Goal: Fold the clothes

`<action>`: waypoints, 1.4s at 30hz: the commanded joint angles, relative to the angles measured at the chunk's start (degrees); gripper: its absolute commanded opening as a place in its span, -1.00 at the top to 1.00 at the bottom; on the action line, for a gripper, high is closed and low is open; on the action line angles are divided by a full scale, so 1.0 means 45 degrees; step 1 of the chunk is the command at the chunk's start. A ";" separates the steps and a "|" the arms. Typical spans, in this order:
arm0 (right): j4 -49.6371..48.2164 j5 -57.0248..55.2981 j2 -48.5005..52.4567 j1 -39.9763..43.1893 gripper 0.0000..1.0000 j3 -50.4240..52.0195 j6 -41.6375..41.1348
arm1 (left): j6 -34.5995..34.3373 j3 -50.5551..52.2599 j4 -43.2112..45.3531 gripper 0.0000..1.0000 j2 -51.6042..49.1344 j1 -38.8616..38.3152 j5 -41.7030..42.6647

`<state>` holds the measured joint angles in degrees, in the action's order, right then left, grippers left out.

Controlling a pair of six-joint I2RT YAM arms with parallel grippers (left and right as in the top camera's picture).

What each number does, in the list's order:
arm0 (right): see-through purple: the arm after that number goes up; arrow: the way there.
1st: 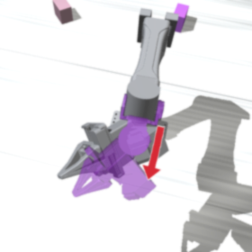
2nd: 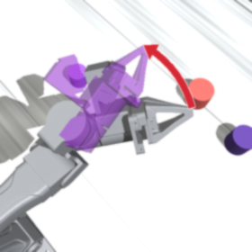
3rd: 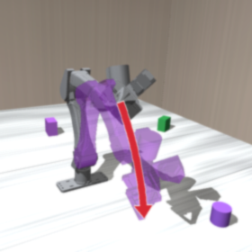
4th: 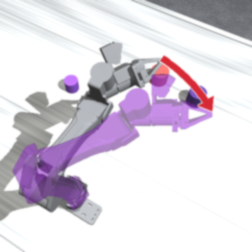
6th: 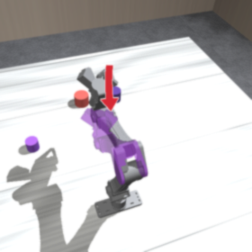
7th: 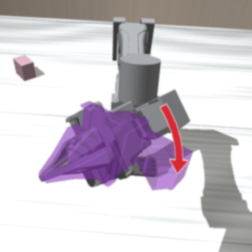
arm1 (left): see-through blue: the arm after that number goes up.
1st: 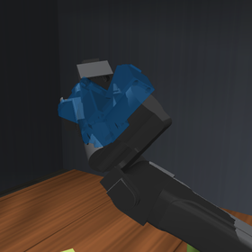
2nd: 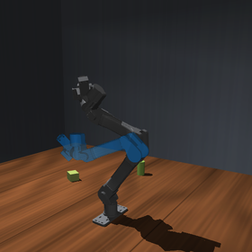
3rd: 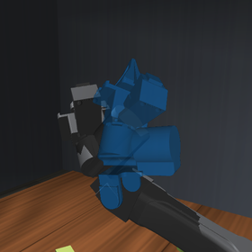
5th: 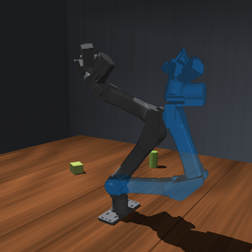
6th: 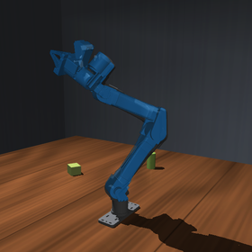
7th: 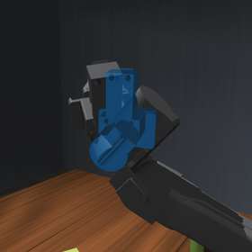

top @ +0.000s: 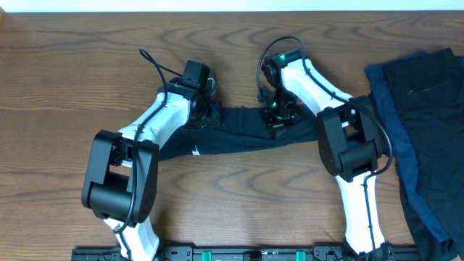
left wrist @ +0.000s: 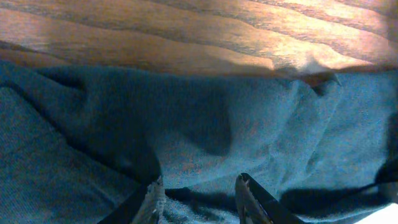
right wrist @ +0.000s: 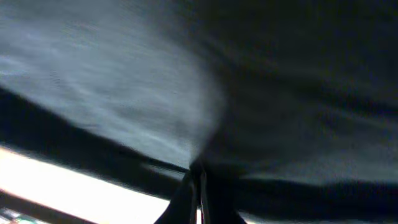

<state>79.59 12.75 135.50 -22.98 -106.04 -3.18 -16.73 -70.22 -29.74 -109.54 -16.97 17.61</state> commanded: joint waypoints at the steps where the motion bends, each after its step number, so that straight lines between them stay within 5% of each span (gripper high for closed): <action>1: 0.0291 -0.1525 -0.0039 0.0151 0.94 0.0015 -0.0942 | -0.0063 -0.0185 -0.0024 0.21 -0.0044 0.0039 -0.0175; 17: 0.1972 -0.4371 -0.0039 0.0665 0.87 0.0015 -0.2773 | 0.0087 -0.0185 -0.0024 0.21 -0.0044 0.0039 -0.0180; 26: 0.2127 -0.0078 -0.0505 0.1481 0.90 -0.0889 -0.0602 | 0.0121 -0.0185 0.0029 0.21 -0.0044 0.0039 -0.0175; 42: -0.0937 -0.0976 -0.0860 0.1579 0.78 -0.0306 -0.0627 | 0.0121 -0.0185 0.0015 0.20 -0.0044 0.0039 -0.0180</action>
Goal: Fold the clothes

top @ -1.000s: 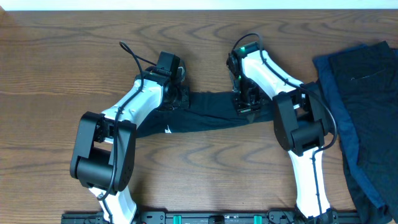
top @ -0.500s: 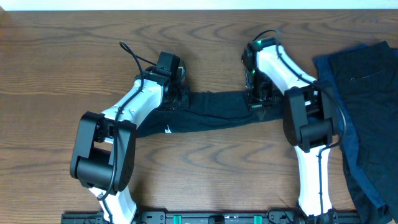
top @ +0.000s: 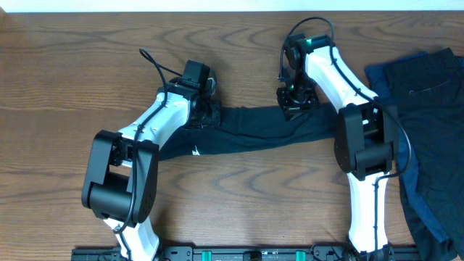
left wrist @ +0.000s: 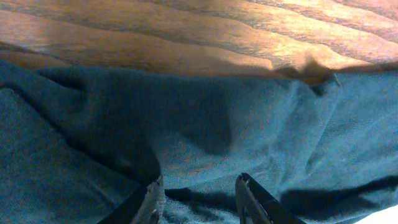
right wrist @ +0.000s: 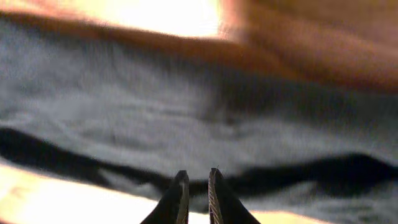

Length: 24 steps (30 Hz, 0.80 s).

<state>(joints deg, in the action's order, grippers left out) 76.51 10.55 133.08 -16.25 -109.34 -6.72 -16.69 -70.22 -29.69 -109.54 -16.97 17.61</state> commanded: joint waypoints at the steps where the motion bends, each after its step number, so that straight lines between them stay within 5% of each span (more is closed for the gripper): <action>1: -0.0413 -0.0495 -0.0321 0.0102 0.78 0.0593 0.0141 | 0.0112 -0.0185 0.0005 0.20 -0.0044 0.0039 -0.0180; 11: -0.0189 -0.2963 -0.0321 0.0495 0.98 0.1613 -0.1010 | 0.0117 -0.0185 0.0005 0.21 -0.0044 0.0039 -0.0180; 24: 0.1224 -0.3157 -0.0325 0.1384 0.92 0.1613 -0.1695 | 0.0112 -0.0185 -0.0107 0.20 -0.0044 0.0039 -0.0797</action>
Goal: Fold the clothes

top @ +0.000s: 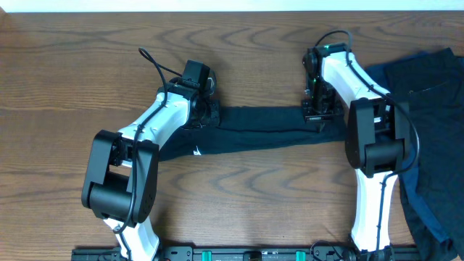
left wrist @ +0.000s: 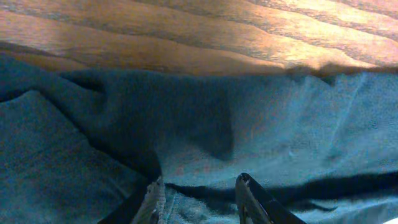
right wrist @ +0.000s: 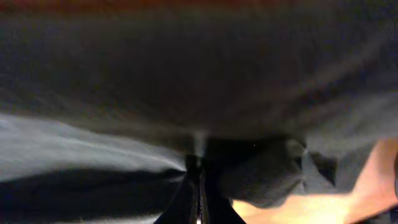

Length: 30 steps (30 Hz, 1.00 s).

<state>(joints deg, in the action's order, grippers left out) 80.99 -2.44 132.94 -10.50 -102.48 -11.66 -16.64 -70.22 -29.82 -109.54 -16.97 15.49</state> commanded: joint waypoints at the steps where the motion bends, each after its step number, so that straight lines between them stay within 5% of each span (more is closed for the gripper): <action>1: 0.0350 -0.0267 -0.0296 0.0131 0.91 0.0087 -0.0699 | 0.0102 -0.0185 -0.0078 0.20 -0.0044 0.0039 -0.0325; 30: 0.0937 -0.0073 -0.0767 0.0316 0.74 -0.0364 -0.0442 | 0.0097 -0.0457 -0.0010 0.21 0.0403 0.0039 -0.0316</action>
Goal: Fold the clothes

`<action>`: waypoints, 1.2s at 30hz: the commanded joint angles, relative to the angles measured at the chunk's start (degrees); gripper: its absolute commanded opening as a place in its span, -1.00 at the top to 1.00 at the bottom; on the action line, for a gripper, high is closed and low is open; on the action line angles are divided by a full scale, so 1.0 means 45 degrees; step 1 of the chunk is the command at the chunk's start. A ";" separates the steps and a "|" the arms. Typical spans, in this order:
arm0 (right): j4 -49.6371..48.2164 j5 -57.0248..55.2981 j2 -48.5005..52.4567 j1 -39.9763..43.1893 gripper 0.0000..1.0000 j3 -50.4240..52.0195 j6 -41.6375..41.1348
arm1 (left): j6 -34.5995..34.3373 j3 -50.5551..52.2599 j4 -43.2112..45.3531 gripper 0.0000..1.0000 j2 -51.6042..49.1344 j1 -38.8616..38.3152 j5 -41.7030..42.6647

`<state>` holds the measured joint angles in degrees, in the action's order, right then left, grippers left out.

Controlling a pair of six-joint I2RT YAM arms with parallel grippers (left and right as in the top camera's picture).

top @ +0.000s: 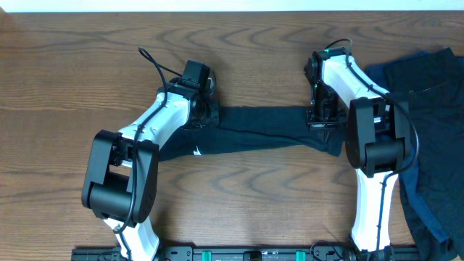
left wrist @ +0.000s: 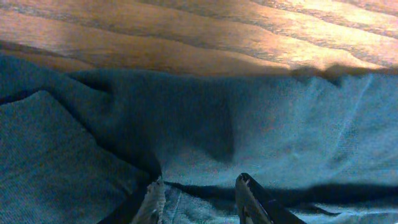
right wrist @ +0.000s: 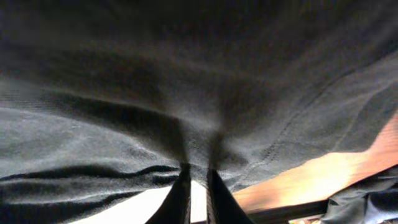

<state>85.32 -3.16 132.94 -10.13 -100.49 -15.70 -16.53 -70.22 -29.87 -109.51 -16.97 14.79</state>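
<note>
A dark garment lies stretched in a long band across the wooden table. My left gripper sits on its left end; in the left wrist view the fingers stand apart with bunched teal-looking cloth gripped between them. At the band's right end is my right gripper. The right wrist view shows its fingers nearly together, pinching a fold of the cloth, with creases running to the tips. The garment's right corner droops toward the front.
A heap of dark blue clothes lies at the right edge of the table, close to the right arm; a bit of it shows at the corner of the right wrist view. Bare wood lies behind and in front of the garment.
My right gripper has shifted slightly toward the front, and the garment's right end now sags lower on the table. Its fingers show a thin gap. The left gripper has not moved.
At first the garment was short and bunched between my two grippers near the table's middle. My right gripper then stood further right at each moment with the cloth in it, while the left gripper stayed put. The garment now lies drawn out into a long band.
</note>
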 commanded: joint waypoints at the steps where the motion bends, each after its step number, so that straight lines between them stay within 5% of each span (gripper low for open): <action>1: -0.0010 0.0253 -0.0957 0.0311 0.66 -0.1224 0.0617 | 0.0073 -0.0578 -0.0019 0.21 0.0597 0.0039 -0.0160; 3: -0.0015 0.0325 -0.1311 0.0476 0.46 -0.1938 0.0704 | 0.0068 -0.0797 -0.0063 0.20 0.1083 0.0039 -0.0160; 6: -0.0107 0.0325 -0.1758 0.0699 -0.57 -0.2754 0.0695 | 0.0073 -0.1073 -0.0209 0.19 0.2059 0.0044 -0.0170; 11: -0.0622 0.0495 -0.2040 0.0865 -0.56 -0.3405 0.1200 | 0.0073 -0.1098 -0.0607 -0.07 0.3526 0.0301 -0.0636; 20: -0.1428 0.0423 -0.2021 0.0913 0.13 -0.0855 0.1219 | 0.0078 -0.1093 -0.2555 -0.23 0.4206 0.1263 -0.2161; 36: -0.3648 0.1438 -0.2021 0.2589 -0.01 0.2361 0.2565 | 0.0321 -0.0729 -0.3594 -0.47 0.4201 0.1928 -0.2875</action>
<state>69.45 0.36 123.52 0.43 -90.70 -6.35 -16.08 -74.32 -45.89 -90.39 -8.67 4.19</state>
